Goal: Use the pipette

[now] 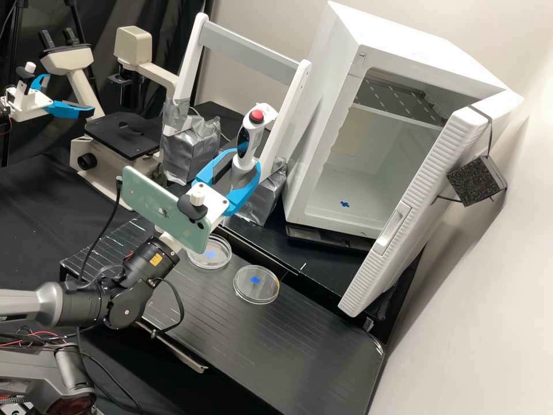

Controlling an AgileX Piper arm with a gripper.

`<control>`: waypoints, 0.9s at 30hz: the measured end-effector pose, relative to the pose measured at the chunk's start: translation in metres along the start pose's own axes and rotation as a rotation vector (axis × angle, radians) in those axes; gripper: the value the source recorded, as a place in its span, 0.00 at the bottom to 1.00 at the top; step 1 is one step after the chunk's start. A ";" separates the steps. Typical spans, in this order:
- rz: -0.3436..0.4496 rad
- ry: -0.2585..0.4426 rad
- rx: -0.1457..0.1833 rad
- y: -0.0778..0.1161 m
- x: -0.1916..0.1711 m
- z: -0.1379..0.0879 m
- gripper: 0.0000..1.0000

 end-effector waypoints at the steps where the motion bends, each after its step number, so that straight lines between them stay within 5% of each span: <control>1: 0.004 0.012 -0.002 0.000 -0.001 -0.001 0.00; 9: -0.017 0.061 -0.014 -0.003 -0.003 -0.004 0.00; 17: -0.127 0.036 0.026 -0.016 0.007 -0.005 0.00; 27: -0.164 -0.063 -0.062 -0.012 0.015 0.004 0.00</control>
